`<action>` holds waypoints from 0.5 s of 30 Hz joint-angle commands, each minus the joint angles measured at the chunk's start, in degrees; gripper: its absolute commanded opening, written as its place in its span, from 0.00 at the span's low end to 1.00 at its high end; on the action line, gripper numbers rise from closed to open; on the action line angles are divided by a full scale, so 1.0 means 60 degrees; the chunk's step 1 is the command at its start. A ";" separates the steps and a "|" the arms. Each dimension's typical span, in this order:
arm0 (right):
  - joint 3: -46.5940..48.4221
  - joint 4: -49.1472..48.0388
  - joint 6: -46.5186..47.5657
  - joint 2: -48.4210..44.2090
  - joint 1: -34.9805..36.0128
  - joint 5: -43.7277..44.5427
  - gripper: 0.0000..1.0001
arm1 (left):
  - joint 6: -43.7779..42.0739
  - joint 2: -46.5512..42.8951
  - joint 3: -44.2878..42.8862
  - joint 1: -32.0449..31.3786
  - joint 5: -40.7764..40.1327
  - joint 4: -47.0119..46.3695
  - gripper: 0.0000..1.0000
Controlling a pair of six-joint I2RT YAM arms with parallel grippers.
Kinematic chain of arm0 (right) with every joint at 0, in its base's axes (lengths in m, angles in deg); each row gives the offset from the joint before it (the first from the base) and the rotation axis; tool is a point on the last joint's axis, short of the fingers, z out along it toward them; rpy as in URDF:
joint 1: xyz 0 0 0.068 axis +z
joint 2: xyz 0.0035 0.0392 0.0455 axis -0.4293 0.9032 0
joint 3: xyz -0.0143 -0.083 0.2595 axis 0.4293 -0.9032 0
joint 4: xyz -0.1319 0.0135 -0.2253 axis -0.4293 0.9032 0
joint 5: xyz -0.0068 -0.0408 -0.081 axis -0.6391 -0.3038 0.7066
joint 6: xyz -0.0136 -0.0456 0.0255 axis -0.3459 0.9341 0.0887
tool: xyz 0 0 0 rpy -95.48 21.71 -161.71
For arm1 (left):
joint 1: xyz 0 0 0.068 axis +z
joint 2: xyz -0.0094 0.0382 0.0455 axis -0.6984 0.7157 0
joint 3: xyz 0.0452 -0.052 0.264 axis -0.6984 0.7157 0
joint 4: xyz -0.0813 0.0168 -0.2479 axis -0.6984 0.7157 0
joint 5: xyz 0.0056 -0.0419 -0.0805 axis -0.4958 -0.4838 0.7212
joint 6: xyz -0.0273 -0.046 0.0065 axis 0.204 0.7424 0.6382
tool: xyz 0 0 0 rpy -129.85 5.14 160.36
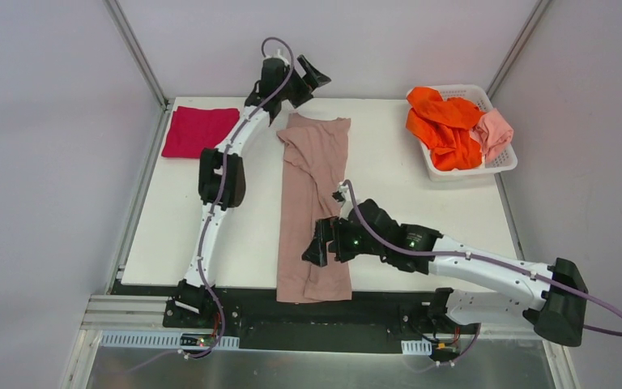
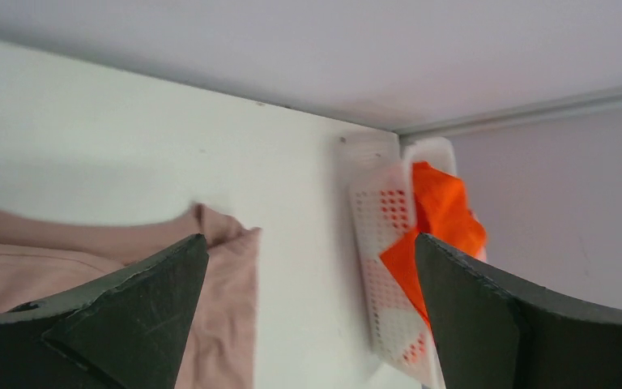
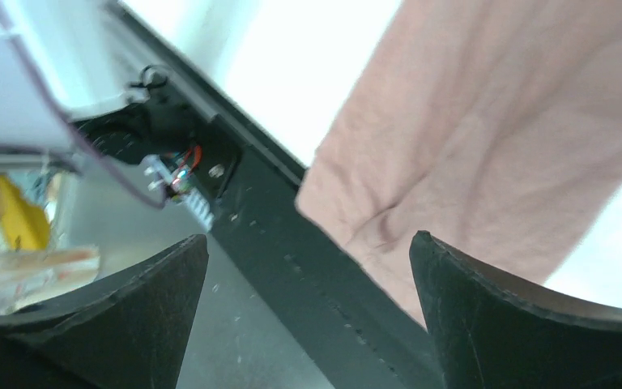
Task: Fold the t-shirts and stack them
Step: Rotate the tshirt 90 degrees
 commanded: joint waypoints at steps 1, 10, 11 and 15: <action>0.0845 0.1646 -0.0165 0.0258 -0.0528 0.2125 0.99 | -0.1473 -0.2635 0.0203 0.0030 0.1669 0.0905 1.00; 0.3650 0.2245 0.0662 0.3791 -0.3080 0.3069 0.99 | -0.4080 -1.0827 1.0718 0.0021 -0.1176 0.1685 1.00; 0.4163 0.2265 0.0752 0.4419 -0.3130 0.3485 0.99 | -0.3928 -1.1670 1.1893 -0.0012 -0.1670 0.1567 1.00; 0.6473 0.2804 0.1293 0.6998 -0.3351 0.3894 0.99 | -0.3188 -1.4122 1.5189 -0.0235 -0.2708 0.1370 1.00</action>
